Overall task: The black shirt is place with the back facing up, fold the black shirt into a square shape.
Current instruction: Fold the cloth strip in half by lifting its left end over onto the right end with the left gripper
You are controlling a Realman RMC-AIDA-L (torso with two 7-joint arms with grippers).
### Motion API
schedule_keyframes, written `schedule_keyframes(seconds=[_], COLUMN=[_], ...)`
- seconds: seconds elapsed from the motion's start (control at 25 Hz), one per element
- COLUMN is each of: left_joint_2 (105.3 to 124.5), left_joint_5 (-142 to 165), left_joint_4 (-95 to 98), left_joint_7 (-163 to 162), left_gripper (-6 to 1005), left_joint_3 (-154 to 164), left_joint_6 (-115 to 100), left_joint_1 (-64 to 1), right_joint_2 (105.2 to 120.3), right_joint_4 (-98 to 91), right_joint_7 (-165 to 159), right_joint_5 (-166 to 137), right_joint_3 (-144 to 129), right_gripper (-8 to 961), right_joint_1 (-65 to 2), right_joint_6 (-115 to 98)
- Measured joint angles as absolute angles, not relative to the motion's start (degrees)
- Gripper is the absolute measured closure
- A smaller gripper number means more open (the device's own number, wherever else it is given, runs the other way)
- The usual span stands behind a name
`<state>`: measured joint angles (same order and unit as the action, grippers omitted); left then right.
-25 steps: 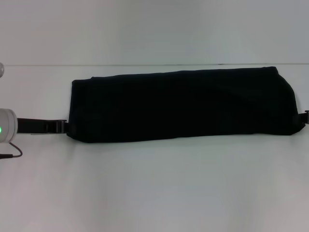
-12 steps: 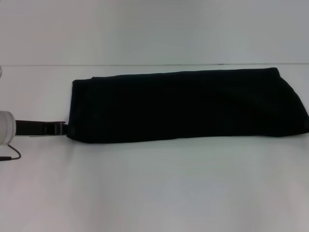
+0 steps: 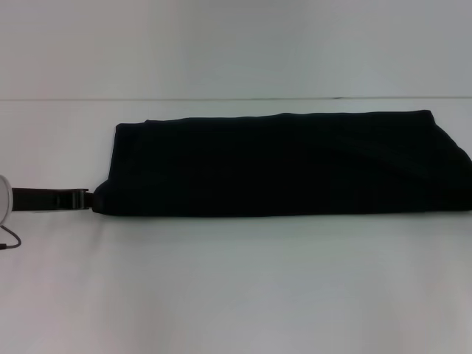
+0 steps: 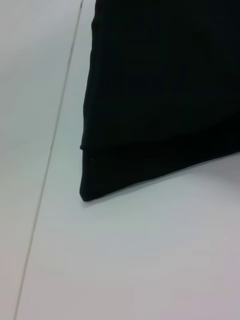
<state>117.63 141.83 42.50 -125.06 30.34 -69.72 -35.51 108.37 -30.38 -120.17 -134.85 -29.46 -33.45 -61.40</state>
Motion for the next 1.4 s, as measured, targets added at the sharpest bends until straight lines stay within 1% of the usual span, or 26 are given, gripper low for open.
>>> schedule_keyframes(seconds=[0.16, 0.48, 0.52, 0.56, 0.64, 0.72, 0.84, 0.96, 1.12, 1.16, 1.28, 1.4], left_joint_2=[117.69, 117.39, 117.38, 117.38, 117.38, 117.50, 117.59, 116.99, 116.40, 116.01, 115.55, 114.91], left_joint_5=[141.74, 141.57, 141.59, 141.61, 141.55, 141.27, 140.08, 137.13, 135.07, 135.38, 135.81, 136.05], left_joint_4=[42.73, 43.71, 44.00, 44.33, 45.03, 45.98, 46.95, 46.86, 46.54, 45.25, 43.15, 38.57], left_joint_7=[-125.06, -125.63, -125.72, -125.75, -125.78, -125.79, -125.84, -125.83, -128.48, -132.30, -135.59, -140.52], left_gripper=[990, 990, 978, 966, 942, 918, 852, 787, 699, 677, 432, 294], left_joint_3=[30.27, 29.83, 29.54, 29.19, 28.20, 26.90, 23.85, 20.08, 19.09, 19.39, 19.50, 19.13], left_joint_6=[-70.00, -72.66, -72.97, -73.31, -74.07, -74.76, -76.86, -84.05, -94.51, -97.31, -97.91, -96.98], left_joint_1=[-35.16, -35.22, -35.21, -35.11, -34.81, -34.30, -33.85, -33.77, -34.23, -35.07, -35.85, -37.03], right_joint_2=[108.45, 109.15, 109.57, 109.57, 110.14, 110.35, 110.00, 109.84, 110.50, 110.94, 111.22, 111.30], right_joint_4=[-30.42, -32.63, -34.22, -34.22, -36.62, -38.15, -38.72, -38.52, -38.21, -38.06, -38.00, -37.94], right_joint_7=[-118.98, -117.12, -116.66, -116.66, -116.13, -115.36, -112.84, -108.23, -102.03, -99.95, -99.08, -98.65], right_joint_5=[-134.86, -134.87, -134.85, -134.85, -134.44, -133.11, -127.97, -121.39, -117.35, -117.29, -117.43, -117.46], right_joint_3=[-27.95, -24.04, -22.89, -22.89, -20.97, -19.33, -17.96, -17.81, -18.29, -18.53, -18.94, -20.04], right_gripper=[942, 938, 904, 871, 804, 748, 683, 619, 532, 492, 371, 257], right_joint_1=[-33.11, -33.04, -32.99, -32.99, -32.72, -32.36, -31.59, -30.79, -31.10, -31.94, -32.69, -33.74], right_joint_6=[-62.08, -66.68, -68.01, -68.01, -69.70, -71.44, -75.99, -81.86, -85.99, -86.76, -86.85, -86.58])
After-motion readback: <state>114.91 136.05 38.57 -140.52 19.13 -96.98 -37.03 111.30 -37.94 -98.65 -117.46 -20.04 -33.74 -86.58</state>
